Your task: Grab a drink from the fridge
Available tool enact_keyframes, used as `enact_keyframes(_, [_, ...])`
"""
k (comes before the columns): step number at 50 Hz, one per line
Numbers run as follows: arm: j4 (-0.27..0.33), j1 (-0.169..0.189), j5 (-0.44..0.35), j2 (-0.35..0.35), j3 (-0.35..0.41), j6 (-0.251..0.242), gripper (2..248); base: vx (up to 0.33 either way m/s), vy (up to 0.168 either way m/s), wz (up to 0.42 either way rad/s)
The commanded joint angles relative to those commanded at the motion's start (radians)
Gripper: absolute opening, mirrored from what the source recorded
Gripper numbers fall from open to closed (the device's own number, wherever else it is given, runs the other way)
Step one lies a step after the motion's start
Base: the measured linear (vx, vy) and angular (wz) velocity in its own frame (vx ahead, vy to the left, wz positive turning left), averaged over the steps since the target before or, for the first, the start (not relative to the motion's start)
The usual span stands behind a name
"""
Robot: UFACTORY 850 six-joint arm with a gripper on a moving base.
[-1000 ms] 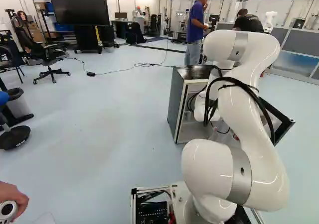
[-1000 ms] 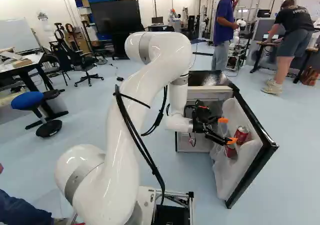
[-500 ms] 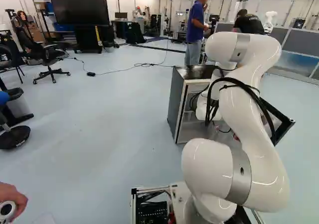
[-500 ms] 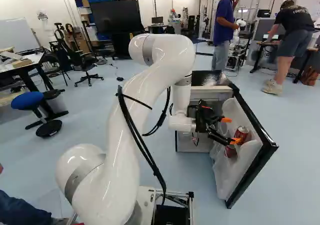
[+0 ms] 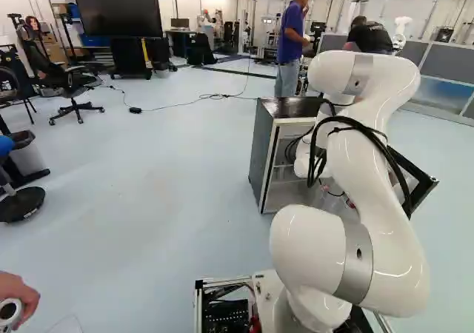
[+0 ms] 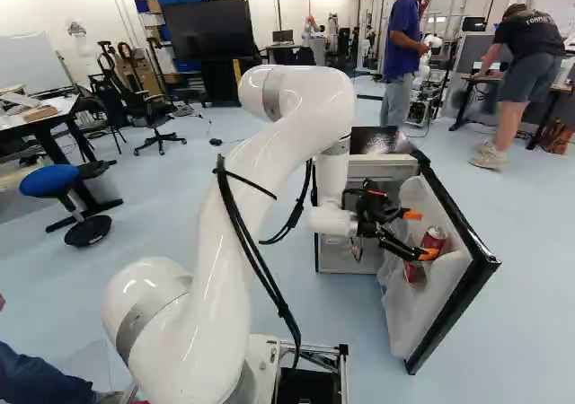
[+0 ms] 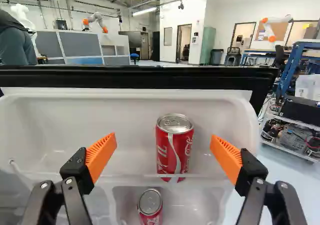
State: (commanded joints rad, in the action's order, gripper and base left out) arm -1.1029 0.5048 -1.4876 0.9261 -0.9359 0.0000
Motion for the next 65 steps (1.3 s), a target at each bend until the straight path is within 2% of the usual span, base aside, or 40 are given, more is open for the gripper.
enact_keyframes(29, [0.000,0.019,0.000,0.013,-0.027,0.000,246,0.000,0.000,0.000])
enact_keyframes(30, [0.000,0.019,0.000,0.013,-0.027,0.000,215,0.000,0.000,0.000])
enact_keyframes(34, [0.000,0.019,0.000,0.013,-0.027,0.000,215,0.000,0.000,0.000])
enact_keyframes(35, [0.000,0.019,0.000,0.013,-0.027,0.000,176,0.000,0.000,0.000])
enact_keyframes(39, [0.000,0.019,0.000,0.013,-0.027,0.000,176,0.000,0.000,0.000])
enact_keyframes(40, [0.000,0.019,0.000,0.013,-0.027,0.000,138,0.000,0.000,0.000])
enact_keyframes(44, [0.000,0.019,0.000,0.013,-0.027,0.000,138,0.000,0.000,0.000])
enact_keyframes(45, [0.000,0.019,0.000,0.013,-0.027,0.000,102,0.000,0.000,0.000])
enact_keyframes(65, [0.000,0.019,0.000,0.013,-0.027,0.000,96,0.000,0.000,0.000])
